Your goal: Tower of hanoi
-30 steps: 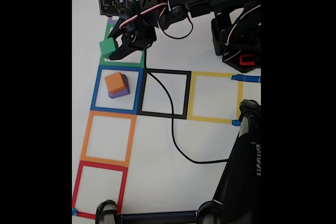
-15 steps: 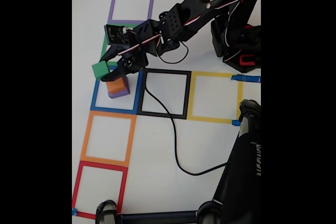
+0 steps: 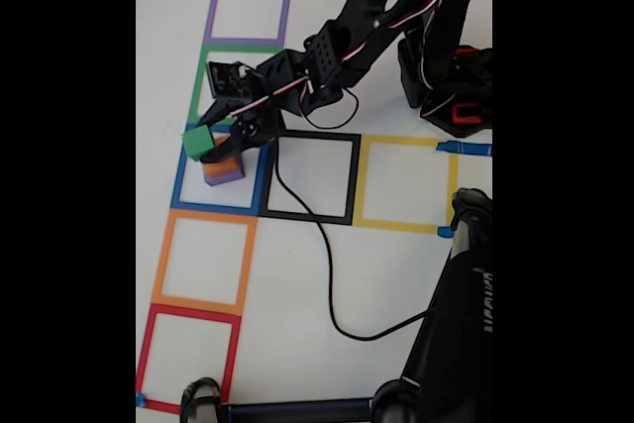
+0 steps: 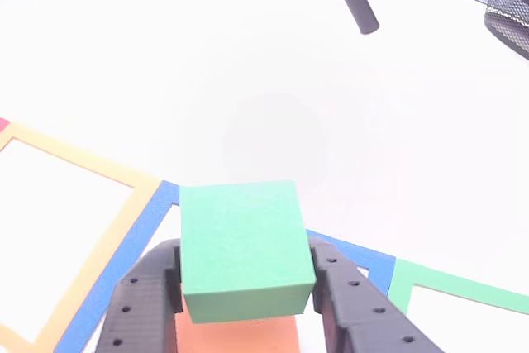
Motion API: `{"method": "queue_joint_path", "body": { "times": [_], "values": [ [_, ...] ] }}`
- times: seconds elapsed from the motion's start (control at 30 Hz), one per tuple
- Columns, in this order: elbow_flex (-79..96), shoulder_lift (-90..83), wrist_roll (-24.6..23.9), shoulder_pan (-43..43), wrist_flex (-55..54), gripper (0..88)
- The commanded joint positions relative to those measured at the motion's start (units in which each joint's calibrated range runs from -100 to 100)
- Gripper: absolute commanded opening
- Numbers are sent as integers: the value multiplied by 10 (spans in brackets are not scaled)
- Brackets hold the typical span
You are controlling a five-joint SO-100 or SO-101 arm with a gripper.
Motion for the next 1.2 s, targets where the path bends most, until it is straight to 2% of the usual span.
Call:
{"method": "queue_joint_path", "body": {
  "times": [0.0, 0.9, 1.17],
  "values": [
    [5, -9, 4, -4, -16, 10],
    [5, 56, 4, -2, -66, 38],
    [12, 58, 4, 4, -75, 170]
  ]
}}
